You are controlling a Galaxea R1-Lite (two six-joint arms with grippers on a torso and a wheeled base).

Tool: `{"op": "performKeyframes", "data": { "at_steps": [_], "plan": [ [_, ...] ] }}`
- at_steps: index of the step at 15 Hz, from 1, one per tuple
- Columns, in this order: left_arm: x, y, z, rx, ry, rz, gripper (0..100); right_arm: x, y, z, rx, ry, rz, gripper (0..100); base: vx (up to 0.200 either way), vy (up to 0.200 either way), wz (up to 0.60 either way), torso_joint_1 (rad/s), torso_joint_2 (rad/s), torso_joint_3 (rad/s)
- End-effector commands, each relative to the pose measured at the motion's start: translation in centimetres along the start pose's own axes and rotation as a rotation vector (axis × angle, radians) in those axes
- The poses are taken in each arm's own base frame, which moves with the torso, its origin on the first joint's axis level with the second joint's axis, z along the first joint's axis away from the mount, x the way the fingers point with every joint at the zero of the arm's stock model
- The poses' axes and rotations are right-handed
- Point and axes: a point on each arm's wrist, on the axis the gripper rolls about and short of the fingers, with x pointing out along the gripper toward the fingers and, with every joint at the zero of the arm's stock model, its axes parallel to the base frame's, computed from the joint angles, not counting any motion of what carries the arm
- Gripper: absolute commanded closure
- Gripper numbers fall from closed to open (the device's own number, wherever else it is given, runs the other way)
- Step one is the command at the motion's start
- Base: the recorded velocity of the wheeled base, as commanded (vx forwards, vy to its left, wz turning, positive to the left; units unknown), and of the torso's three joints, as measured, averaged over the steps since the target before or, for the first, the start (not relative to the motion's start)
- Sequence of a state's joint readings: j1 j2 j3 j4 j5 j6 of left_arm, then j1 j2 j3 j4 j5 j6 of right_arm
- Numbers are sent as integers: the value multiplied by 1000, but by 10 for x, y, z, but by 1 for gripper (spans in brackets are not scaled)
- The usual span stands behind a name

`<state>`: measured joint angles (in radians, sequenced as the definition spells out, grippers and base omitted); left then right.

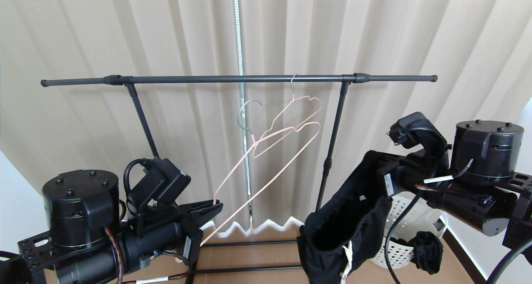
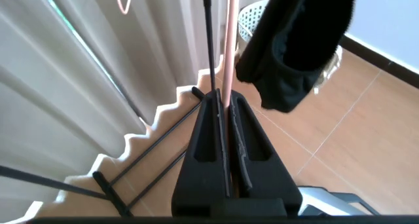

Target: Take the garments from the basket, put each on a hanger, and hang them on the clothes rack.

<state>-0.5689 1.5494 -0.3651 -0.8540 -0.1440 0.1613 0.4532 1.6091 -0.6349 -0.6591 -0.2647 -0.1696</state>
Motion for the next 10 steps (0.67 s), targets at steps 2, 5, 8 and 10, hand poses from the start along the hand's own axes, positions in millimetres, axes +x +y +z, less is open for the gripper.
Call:
{"op": "performKeyframes", "data": {
  "at_steps": [2,5,8,10],
  "plan": [
    [6,-6,-15,30,30,-25,100,6,1,-4,-5,22,-10,100,0,0,0,0,0,0],
    [13,-11,-30,59,-9,-65,100,21,-3,-8,-4,63,-117,100,0,0,0,0,0,0],
    [16,-17,-35,84,-6,-92,100,24,-4,-3,3,52,-145,100,0,0,0,0,0,0],
    [14,-23,-36,90,-4,-119,100,28,-4,-2,2,59,-175,100,0,0,0,0,0,0]
  ]
}}
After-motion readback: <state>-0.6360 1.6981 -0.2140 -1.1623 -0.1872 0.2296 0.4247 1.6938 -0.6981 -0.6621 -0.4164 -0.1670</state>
